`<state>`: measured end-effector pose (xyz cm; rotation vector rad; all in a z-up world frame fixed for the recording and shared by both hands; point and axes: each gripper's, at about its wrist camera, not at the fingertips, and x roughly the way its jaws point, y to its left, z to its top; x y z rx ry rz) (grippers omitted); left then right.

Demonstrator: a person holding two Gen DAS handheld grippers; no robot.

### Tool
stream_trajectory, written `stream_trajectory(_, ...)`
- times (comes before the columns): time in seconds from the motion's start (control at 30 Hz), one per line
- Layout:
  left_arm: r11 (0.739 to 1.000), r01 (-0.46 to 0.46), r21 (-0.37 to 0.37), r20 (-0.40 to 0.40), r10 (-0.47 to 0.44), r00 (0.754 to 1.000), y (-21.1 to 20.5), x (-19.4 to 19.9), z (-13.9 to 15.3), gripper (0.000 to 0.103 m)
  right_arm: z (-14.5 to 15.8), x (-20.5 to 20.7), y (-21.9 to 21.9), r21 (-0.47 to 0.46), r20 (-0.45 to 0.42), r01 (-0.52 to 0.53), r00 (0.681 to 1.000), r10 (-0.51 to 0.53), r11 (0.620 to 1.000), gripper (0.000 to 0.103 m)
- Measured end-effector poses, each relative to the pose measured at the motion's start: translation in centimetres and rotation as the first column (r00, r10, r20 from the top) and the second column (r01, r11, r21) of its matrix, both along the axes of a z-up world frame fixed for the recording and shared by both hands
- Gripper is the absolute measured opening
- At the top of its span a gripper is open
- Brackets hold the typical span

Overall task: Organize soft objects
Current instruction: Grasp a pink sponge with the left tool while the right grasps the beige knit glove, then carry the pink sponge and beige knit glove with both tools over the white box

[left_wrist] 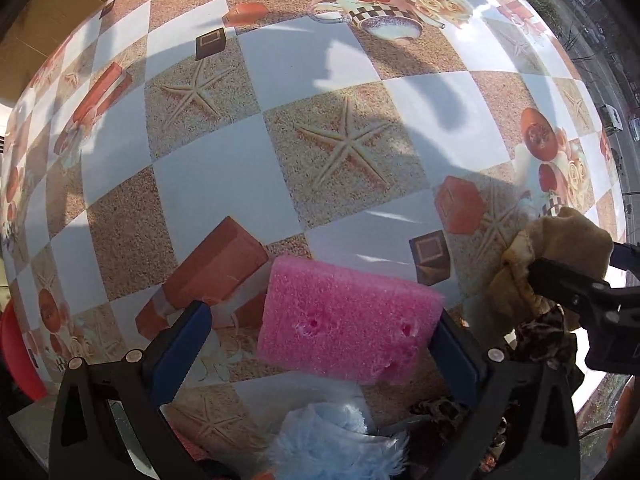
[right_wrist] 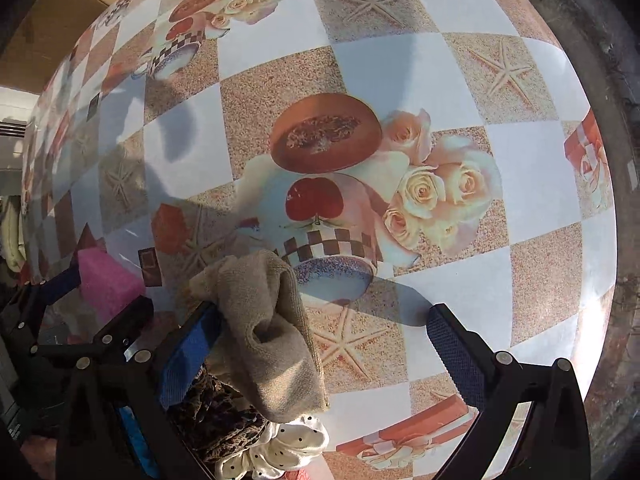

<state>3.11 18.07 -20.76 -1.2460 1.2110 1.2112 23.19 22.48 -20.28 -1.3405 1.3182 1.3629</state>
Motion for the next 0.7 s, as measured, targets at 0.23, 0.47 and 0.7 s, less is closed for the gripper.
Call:
stream_trajectory(0.23, 1.000, 0.016, -0.022, 0.001, -0.016, 1.000, 1.4, 0.2, 0.3, 0.092, 0.4, -2.0, -0.5, -0.005, -0.038, -0.053, 0.998, 0.053, 0.999, 0.086)
stream_trajectory(0.47, 0.996, 0.047, 0.070, -0.020, -0.046, 0.999, 1.3, 1.0, 3.3, 0.074, 2.4, -4.6, -0.9, 0.016, -0.144, -0.038, 0.989, 0.040, 0.999, 0.024)
stream_trajectory(0.7, 0.979, 0.001, 0.206, -0.053, 0.010, 0.999, -0.3, -0.3, 9.0, 0.074, 6.8, -1.8, -0.8, 0.095, -0.184, 0.014, 0.983, 0.004, 0.995, 0.023)
